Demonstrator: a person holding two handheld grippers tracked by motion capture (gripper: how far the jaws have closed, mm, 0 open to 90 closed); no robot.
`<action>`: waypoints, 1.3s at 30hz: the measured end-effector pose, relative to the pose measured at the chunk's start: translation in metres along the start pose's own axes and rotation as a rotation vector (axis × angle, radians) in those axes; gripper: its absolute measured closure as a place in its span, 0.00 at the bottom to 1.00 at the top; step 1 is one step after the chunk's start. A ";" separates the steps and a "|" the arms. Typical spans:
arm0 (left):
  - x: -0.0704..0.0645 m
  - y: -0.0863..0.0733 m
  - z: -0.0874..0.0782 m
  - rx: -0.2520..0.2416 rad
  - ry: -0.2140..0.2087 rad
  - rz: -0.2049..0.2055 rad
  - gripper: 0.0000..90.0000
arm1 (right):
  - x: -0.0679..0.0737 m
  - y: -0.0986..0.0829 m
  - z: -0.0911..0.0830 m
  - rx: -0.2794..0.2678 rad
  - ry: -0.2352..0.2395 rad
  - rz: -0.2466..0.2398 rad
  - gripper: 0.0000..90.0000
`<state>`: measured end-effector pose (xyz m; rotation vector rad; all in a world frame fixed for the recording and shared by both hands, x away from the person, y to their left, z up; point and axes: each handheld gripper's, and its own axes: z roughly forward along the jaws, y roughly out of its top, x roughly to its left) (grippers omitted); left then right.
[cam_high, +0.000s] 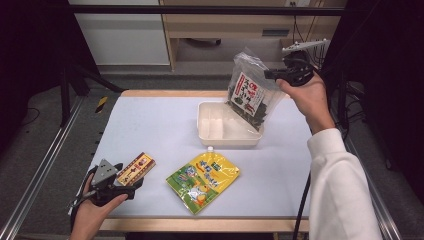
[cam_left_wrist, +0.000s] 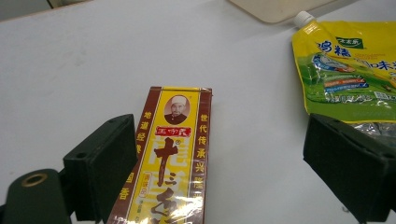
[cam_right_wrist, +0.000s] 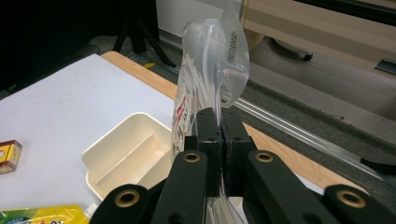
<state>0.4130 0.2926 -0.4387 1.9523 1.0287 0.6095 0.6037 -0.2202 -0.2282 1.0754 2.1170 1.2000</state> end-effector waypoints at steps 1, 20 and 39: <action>0.000 0.000 0.000 0.001 0.000 0.002 0.11 | 0.000 -0.001 0.000 0.001 0.000 0.002 0.99; -0.001 0.000 0.000 -0.001 0.000 0.001 0.11 | 0.001 -0.007 0.007 0.021 -0.019 0.012 0.99; -0.001 0.000 0.001 0.010 -0.005 0.007 0.11 | -0.008 -0.046 0.031 0.016 0.033 0.081 0.94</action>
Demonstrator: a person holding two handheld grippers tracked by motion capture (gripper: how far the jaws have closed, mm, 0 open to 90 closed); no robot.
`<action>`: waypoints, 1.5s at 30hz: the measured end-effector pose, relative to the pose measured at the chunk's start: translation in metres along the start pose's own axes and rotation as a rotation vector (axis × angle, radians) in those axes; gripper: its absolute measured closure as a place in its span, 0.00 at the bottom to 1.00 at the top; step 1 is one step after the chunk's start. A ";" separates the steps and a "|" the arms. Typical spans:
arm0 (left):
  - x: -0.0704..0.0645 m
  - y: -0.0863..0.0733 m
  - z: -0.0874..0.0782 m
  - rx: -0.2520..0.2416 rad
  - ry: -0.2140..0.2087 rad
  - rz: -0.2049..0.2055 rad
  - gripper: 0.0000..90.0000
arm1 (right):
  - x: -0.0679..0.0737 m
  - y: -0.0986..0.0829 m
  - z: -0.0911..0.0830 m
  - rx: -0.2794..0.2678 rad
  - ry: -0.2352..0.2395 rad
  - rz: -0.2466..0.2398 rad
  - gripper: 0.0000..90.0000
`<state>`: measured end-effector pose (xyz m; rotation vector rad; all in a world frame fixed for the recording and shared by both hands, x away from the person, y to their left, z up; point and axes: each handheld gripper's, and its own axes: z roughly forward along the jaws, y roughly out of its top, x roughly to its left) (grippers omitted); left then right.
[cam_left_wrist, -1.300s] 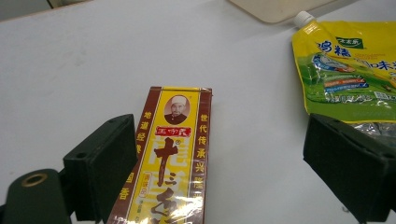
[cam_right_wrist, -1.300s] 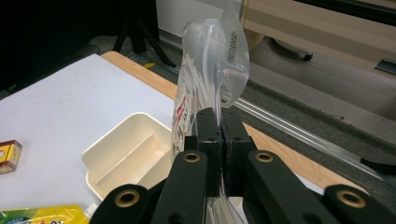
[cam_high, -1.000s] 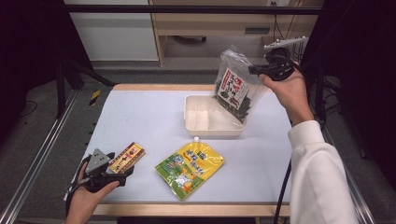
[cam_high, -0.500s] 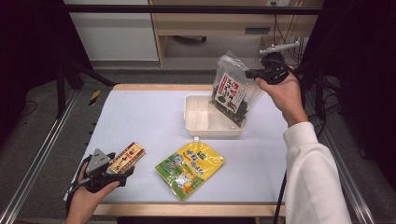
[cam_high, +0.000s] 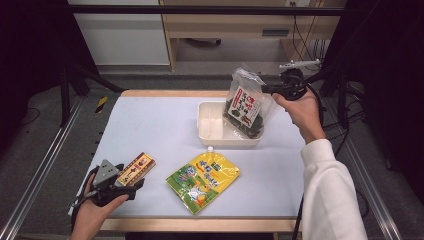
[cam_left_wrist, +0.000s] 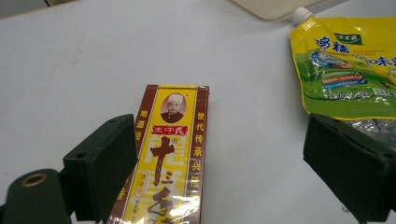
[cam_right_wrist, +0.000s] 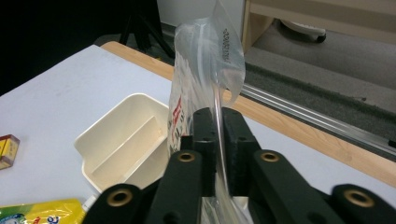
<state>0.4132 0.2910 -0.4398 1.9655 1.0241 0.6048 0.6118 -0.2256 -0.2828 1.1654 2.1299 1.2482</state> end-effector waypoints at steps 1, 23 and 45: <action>0.000 0.000 0.000 0.000 0.000 0.001 0.11 | 0.001 0.000 0.000 -0.006 0.000 0.001 0.90; -0.001 0.000 0.001 0.008 0.014 0.023 0.11 | 0.049 -0.033 -0.057 -0.160 -0.071 -0.081 0.29; -0.007 0.002 0.004 -0.010 0.008 0.041 0.10 | 0.088 -0.114 -0.056 -0.168 -0.088 -0.049 0.18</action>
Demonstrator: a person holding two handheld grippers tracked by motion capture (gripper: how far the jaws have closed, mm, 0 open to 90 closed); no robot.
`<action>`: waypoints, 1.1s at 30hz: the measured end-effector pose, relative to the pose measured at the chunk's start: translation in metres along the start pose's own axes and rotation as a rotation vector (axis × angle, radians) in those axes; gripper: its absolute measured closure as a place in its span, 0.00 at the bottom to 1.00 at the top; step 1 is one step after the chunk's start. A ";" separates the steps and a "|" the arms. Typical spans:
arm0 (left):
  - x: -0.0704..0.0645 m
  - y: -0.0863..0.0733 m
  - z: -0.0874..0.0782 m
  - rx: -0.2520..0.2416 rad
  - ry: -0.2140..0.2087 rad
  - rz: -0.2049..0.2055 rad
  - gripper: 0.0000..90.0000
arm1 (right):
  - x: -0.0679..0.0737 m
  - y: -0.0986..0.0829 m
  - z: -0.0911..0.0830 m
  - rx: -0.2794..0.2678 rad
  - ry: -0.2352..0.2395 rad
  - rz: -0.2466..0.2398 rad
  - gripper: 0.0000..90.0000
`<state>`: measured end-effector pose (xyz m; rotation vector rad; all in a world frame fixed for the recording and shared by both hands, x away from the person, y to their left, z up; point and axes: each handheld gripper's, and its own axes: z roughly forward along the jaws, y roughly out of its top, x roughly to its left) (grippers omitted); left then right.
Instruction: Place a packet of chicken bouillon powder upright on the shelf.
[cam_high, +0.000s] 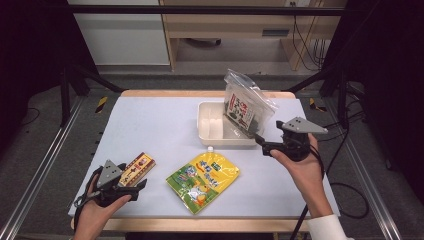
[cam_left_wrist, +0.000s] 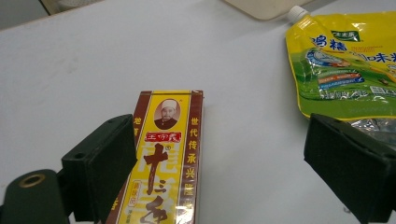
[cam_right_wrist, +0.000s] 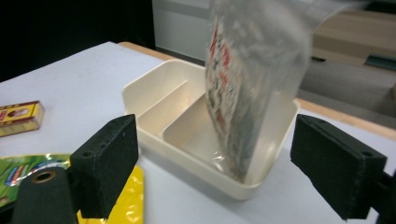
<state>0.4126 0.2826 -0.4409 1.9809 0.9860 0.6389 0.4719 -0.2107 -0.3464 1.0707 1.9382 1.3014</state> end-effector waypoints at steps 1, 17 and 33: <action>0.000 0.000 0.000 0.004 -0.002 0.006 0.10 | 0.002 -0.003 0.001 0.007 0.004 0.003 0.18; -0.008 0.003 0.003 -0.004 -0.011 0.032 0.10 | 0.038 -0.045 0.016 0.060 0.033 0.005 0.34; -0.014 0.009 0.006 -0.013 -0.016 0.068 0.10 | 0.067 -0.092 0.053 0.283 0.102 0.055 0.56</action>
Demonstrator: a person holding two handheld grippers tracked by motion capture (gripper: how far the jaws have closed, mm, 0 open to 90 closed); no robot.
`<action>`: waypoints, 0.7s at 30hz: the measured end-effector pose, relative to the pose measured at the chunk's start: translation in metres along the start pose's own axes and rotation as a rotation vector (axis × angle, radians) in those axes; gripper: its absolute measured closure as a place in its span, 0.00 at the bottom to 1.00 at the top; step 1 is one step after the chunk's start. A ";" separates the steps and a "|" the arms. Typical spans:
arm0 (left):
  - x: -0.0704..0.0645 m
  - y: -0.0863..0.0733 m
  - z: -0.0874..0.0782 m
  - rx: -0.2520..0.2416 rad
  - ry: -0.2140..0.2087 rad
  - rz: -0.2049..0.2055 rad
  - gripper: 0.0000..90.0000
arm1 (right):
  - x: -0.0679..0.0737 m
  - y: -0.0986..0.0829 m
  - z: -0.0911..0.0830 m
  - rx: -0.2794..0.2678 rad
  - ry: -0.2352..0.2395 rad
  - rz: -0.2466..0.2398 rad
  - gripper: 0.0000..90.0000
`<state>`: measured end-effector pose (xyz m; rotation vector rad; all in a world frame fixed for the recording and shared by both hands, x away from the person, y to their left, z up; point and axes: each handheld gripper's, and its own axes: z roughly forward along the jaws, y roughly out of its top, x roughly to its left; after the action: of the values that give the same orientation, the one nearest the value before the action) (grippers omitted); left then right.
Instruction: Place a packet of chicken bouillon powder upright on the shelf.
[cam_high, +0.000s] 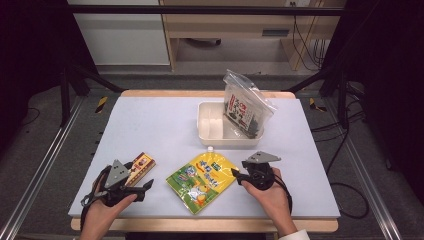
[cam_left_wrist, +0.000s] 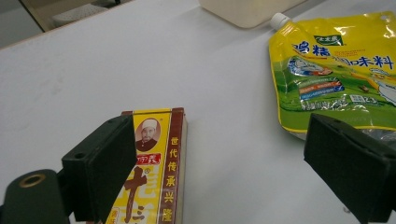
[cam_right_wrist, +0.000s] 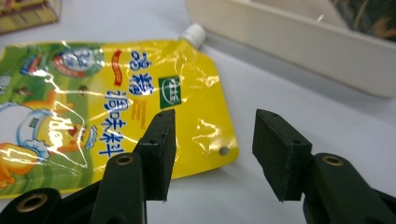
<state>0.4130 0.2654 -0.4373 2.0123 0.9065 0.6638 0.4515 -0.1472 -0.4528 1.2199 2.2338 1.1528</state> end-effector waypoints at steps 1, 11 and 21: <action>0.000 0.000 0.000 0.000 0.001 0.004 0.10 | 0.000 -0.001 0.003 0.014 0.001 0.000 0.56; 0.003 0.002 -0.002 -0.018 0.002 -0.007 0.10 | -0.004 -0.006 0.016 0.073 0.017 0.055 0.56; 0.003 0.002 -0.002 -0.013 0.001 -0.007 0.11 | -0.003 -0.007 0.021 0.098 0.034 0.073 0.59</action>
<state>0.4138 0.2674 -0.4337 1.9971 0.9073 0.6659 0.4630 -0.1417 -0.4710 1.3403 2.3125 1.1104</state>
